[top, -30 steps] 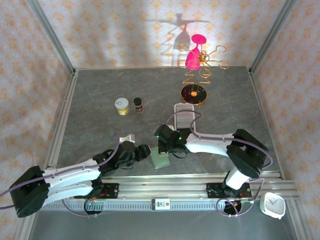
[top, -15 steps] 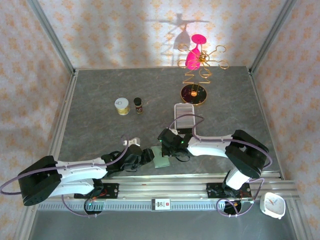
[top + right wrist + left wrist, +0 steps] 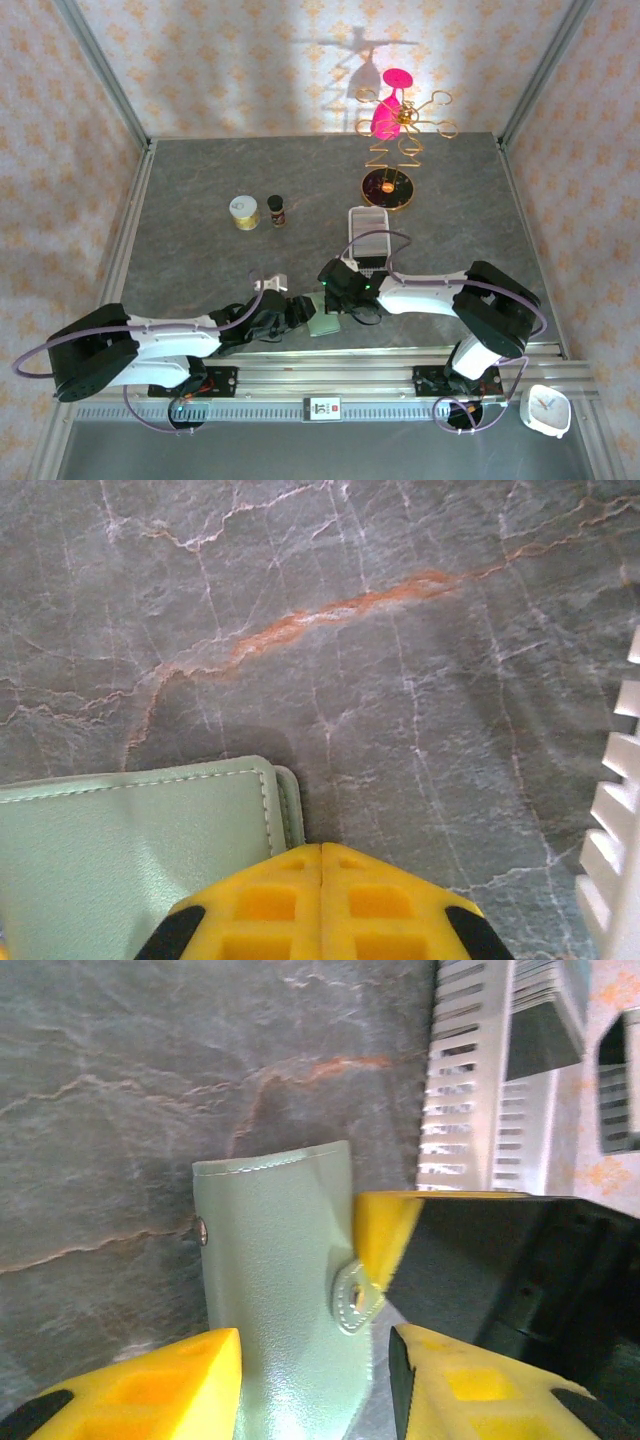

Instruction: Put the credit cards into the card holder

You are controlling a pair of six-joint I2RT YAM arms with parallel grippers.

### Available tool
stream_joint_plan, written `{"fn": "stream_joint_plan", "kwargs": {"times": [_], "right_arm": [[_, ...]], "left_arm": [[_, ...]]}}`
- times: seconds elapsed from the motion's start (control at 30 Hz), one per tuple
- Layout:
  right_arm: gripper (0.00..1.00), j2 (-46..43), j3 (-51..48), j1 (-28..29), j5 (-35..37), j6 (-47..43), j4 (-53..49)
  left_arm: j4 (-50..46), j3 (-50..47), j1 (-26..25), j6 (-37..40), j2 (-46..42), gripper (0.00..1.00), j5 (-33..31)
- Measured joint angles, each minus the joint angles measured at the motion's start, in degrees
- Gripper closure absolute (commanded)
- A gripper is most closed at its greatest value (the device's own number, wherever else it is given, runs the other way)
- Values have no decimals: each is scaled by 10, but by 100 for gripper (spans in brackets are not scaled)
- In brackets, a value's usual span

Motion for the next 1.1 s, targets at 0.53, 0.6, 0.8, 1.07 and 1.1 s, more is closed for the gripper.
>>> {"fn": "stream_joint_plan", "kwargs": {"times": [0.53,0.6,0.8,1.07,1.1], "right_arm": [[100,-2,-6,0,0,9,9],[100,-3,-8,0,0,11,12],[100,-6,-12,0,0,13,17],[100,-18,-24,0,0,17,25],[100,-22,-27,0,0,18,26]], "left_arm": [[-49,4,0,-4,9,57,-22],[-47,4,-1,-4,11,57,-21],[3,4,-2,-9,34,59,-4],[42,4,-2,-14,62,77,16],[43,4,-2,-13,61,79,16]]}}
